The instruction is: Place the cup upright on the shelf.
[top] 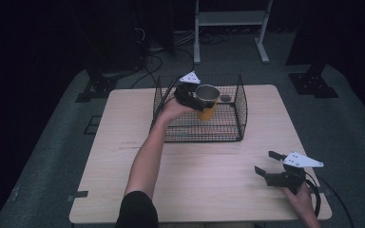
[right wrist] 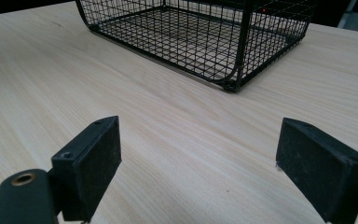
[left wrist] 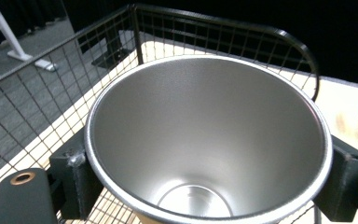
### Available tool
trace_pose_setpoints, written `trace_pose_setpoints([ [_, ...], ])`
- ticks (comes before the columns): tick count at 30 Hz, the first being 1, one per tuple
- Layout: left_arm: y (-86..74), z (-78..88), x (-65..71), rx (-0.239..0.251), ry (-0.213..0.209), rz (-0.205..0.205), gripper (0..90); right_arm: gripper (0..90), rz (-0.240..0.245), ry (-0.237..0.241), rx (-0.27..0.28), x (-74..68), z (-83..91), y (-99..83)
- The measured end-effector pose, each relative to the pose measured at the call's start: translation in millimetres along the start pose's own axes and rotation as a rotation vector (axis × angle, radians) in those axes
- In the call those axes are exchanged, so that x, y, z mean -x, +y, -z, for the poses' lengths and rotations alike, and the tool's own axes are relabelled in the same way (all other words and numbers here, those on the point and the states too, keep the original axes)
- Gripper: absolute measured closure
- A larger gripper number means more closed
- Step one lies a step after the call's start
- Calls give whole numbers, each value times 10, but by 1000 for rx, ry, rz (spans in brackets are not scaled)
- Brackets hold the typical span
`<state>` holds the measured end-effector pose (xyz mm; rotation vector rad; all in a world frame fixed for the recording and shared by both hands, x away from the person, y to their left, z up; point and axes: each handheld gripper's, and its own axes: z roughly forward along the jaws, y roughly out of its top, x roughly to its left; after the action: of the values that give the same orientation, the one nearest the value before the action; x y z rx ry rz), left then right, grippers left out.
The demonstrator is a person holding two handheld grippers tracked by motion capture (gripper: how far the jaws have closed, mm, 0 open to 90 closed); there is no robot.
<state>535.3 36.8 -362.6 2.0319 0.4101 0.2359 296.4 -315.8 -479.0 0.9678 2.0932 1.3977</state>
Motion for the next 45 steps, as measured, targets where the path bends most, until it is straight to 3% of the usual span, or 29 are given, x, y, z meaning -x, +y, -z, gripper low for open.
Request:
trace_pose_setpoints([
  [9,-62,-117,-25,-42,-4,8,131,130,-3,1,3,2,2,-1],
  [15,-137,-202,-64,-66,-6,36,131,130,-1,1,2,0,1,0],
  [27,-196,-350,-61,-118,-22,19,130,130,9,0,1,-4,-1,-1],
  [32,-206,-395,-60,-175,-6,12,130,130,9,0,1,-3,0,-1],
  [45,-207,-409,-24,-200,6,-25,128,130,10,-1,2,-5,0,-1],
])
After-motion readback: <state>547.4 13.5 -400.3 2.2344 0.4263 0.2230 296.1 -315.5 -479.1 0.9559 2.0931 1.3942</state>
